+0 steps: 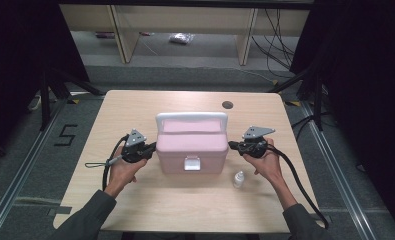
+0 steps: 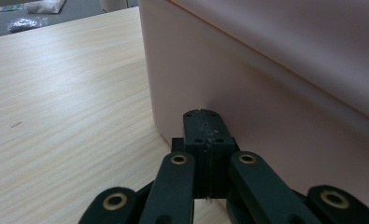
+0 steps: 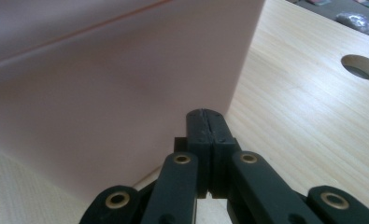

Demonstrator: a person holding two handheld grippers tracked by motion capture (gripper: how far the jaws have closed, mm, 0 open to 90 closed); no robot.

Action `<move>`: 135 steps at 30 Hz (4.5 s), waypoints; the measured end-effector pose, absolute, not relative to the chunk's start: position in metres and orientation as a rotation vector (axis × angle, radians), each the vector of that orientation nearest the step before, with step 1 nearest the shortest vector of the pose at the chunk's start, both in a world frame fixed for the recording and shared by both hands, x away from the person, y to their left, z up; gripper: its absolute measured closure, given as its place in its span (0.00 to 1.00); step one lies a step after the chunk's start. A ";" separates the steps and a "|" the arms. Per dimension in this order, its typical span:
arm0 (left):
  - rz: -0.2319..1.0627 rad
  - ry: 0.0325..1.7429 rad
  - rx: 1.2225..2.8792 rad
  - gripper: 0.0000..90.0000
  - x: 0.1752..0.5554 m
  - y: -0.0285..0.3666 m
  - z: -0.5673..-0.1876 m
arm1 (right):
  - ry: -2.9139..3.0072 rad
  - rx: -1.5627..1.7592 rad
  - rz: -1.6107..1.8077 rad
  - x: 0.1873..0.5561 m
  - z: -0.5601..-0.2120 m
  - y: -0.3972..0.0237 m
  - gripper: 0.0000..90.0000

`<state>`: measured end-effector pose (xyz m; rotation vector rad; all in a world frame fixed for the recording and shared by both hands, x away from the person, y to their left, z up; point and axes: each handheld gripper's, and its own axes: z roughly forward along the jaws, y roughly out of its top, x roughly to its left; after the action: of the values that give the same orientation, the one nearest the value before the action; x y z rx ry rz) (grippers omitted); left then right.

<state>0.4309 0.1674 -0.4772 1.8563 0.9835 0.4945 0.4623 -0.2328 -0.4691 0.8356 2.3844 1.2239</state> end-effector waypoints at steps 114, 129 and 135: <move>0.453 0.609 2.285 0.37 0.460 0.116 -0.306 | 2.405 1.045 1.001 0.448 -0.493 -0.286 0.50; 0.427 0.537 2.395 0.41 0.478 0.094 -0.300 | 2.412 1.045 0.996 0.448 -0.494 -0.289 0.50; 0.412 0.492 2.443 0.43 0.482 0.084 -0.297 | 2.415 1.094 0.995 0.445 -0.494 -0.289 0.50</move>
<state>0.4815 0.0838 -0.2975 2.4433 0.4923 0.4117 0.4453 -0.2893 -0.4941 1.0939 2.4151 0.9949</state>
